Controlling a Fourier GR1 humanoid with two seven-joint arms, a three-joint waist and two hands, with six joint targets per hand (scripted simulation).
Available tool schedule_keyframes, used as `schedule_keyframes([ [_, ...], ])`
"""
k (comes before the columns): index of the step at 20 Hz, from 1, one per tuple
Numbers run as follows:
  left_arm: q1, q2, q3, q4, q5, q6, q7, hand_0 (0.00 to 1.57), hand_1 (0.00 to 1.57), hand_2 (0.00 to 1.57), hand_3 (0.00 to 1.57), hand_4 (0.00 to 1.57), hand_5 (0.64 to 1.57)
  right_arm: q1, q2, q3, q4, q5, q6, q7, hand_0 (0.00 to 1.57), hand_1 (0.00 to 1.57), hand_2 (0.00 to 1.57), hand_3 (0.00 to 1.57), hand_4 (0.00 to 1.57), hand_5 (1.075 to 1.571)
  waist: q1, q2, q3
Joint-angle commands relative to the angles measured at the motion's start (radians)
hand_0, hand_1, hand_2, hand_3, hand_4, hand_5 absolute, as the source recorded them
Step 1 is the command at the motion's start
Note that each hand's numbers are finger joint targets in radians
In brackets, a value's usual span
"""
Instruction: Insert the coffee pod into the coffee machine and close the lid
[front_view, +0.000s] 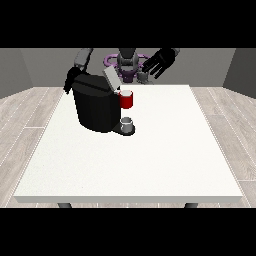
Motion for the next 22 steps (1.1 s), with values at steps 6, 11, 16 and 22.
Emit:
schedule_keyframes([
  [6, 0.34, -0.189, 0.204, 0.045, 0.276, -0.039, -0.078, 0.0, 0.0, 0.0, 0.0, 0.39, 1.571, 0.124, 0.008, 0.0, -0.057, -0.043, 0.049, -0.008, 0.0, 0.0, 0.0, 0.0, 0.0, 1.571, 0.134, -0.274, -0.0006],
  [11, 0.445, -0.222, 0.164, 0.039, 0.264, -0.057, -0.078, 0.0, 0.0, 0.0, 0.0, 0.32, 1.571, 0.06, 0.035, 0.045, -0.126, -0.069, 0.098, 0.039, 0.0, 0.0, 0.0, 0.0, 0.0, 1.571, 0.177, -0.324, 0.0007],
  [16, 0.485, -0.233, 0.18, -0.018, 0.32, -0.067, -0.029, 0.0, 0.0, 0.0, 0.0, 0.41, 1.571, 0.026, -0.06, 0.053, -0.163, -0.068, 0.194, 0.058, 0.0, 0.0, 0.0, 0.0, 0.15, 1.571, 0.217, -0.341, 0.0011],
  [22, 0.538, -0.245, 0.086, -0.168, 0.418, -0.09, 0.027, 0.0, 0.0, 0.0, 0.0, 0.46, 1.571, -0.075, -0.094, -0.01, -0.125, -0.088, 0.181, 0.115, 0.0, 0.0, 0.0, 0.0, 0.0, 1.571, 0.273, -0.299, 0.0013],
])
